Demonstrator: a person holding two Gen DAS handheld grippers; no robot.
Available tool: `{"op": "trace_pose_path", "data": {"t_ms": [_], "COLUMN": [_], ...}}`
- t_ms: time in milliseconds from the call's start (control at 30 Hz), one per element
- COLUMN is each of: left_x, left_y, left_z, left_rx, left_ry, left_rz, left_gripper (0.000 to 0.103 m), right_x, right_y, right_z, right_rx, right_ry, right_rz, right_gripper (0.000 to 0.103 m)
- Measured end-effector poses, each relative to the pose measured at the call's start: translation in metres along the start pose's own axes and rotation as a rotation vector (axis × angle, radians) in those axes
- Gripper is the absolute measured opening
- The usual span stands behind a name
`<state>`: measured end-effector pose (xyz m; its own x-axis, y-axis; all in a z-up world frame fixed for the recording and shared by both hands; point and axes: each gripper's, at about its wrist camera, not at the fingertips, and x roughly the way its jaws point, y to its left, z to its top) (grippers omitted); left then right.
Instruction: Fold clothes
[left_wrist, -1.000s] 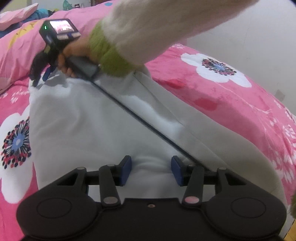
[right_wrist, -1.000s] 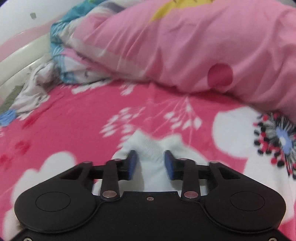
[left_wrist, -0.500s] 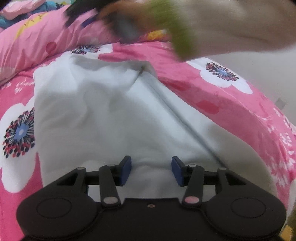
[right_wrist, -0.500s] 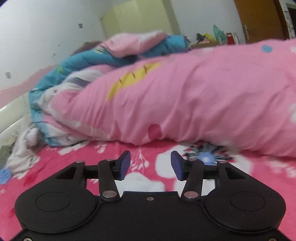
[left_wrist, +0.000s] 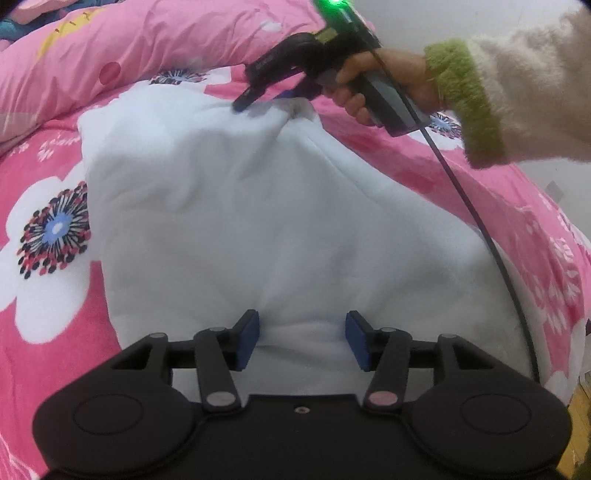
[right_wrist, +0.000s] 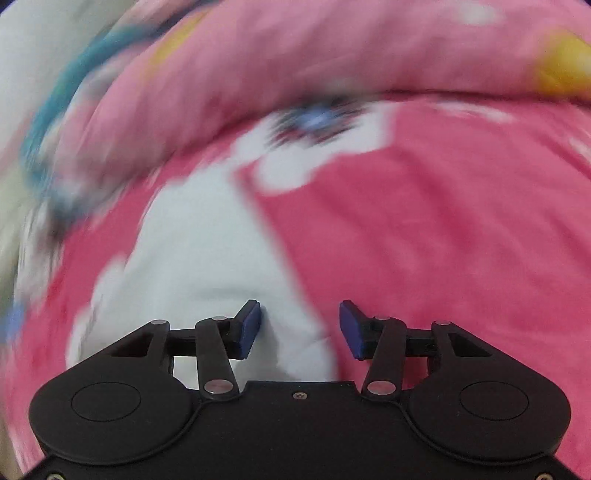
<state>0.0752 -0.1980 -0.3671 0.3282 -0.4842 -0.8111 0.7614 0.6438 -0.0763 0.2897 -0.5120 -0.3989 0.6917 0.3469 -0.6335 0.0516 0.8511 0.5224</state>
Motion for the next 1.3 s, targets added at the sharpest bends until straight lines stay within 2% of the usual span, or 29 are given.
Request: {"op": "trace_pose_path", "data": {"t_ms": [100,167,233,333,400,433,467,533,600,667,767,800,833,867,900,933,1033,1100,1167,1233,1300], "left_x": [-0.005,-0.01,-0.012,-0.009,-0.008,-0.008,-0.008,-0.01,-0.012,-0.012,-0.012,-0.012,-0.015,-0.017,-0.019,-0.02,-0.028,-0.026,-0.015,0.001,0.022], "left_y": [0.003,0.008,0.015,0.026,0.027,0.027,0.027,0.025,0.024,0.024,0.025,0.025,0.026,0.026,0.027,0.027,0.039,0.044,0.055,0.064,0.077], "left_z": [0.003,0.007,0.009,0.008,0.007,0.005,0.004,0.003,0.002,0.002,0.005,0.005,0.006,0.007,0.009,0.011,0.032,0.043,0.061,0.073,0.078], "left_rx": [-0.012,-0.022,-0.046,-0.108,-0.118,-0.11,-0.102,-0.09,-0.082,-0.076,-0.082,-0.086,-0.087,-0.087,-0.088,-0.089,-0.117,-0.129,-0.147,-0.151,-0.186], "left_ry": [0.02,0.019,0.023,0.06,0.07,0.077,0.084,0.091,0.097,0.104,0.114,0.115,0.11,0.105,0.099,0.094,0.037,0.006,-0.054,-0.1,-0.068], "left_rz": [0.01,0.033,0.056,0.086,0.098,0.105,0.11,0.108,0.107,0.105,0.102,0.101,0.103,0.106,0.106,0.107,0.149,0.176,0.197,0.204,0.182], "left_gripper": [0.049,0.049,0.049,0.049,0.049,0.049,0.049,0.049,0.049,0.049,0.049,0.049,0.049,0.049,0.049,0.049,0.049,0.05,0.05,0.05,0.05], "right_x": [-0.041,-0.061,-0.067,-0.052,-0.038,-0.035,-0.035,-0.046,-0.052,-0.046,-0.022,-0.025,-0.032,-0.043,-0.055,-0.061,-0.088,-0.094,-0.079,-0.068,-0.042], "right_y": [0.0,0.001,-0.001,0.002,0.01,0.014,0.018,0.022,0.013,-0.008,-0.057,-0.066,-0.07,-0.069,-0.066,-0.065,-0.048,-0.022,0.001,0.014,0.023], "right_z": [-0.002,-0.008,-0.018,-0.038,-0.052,-0.057,-0.059,-0.059,-0.058,-0.063,-0.08,-0.083,-0.083,-0.081,-0.078,-0.076,-0.062,-0.052,-0.043,-0.039,-0.037], "right_rx": [0.025,0.039,0.085,0.073,0.032,0.019,0.013,0.044,0.144,0.312,0.572,0.625,0.65,0.633,0.6,0.58,0.442,0.317,0.224,0.185,0.179], "right_ry": [-0.057,-0.052,-0.016,0.057,0.075,0.076,0.069,0.027,-0.001,-0.002,0.107,0.104,0.091,0.065,0.037,0.021,-0.06,-0.096,-0.07,-0.047,0.002], "right_rz": [0.022,0.02,0.035,0.025,0.025,0.028,0.042,0.148,0.269,0.381,0.301,0.316,0.319,0.297,0.263,0.245,0.189,0.19,0.242,0.279,0.329], "right_gripper": [0.048,0.06,0.063,0.066,0.054,0.028,0.013,0.011,0.011,0.015,0.018,0.021,0.03,0.044,0.05,0.052,0.052,0.052,0.052,0.052,0.051]}}
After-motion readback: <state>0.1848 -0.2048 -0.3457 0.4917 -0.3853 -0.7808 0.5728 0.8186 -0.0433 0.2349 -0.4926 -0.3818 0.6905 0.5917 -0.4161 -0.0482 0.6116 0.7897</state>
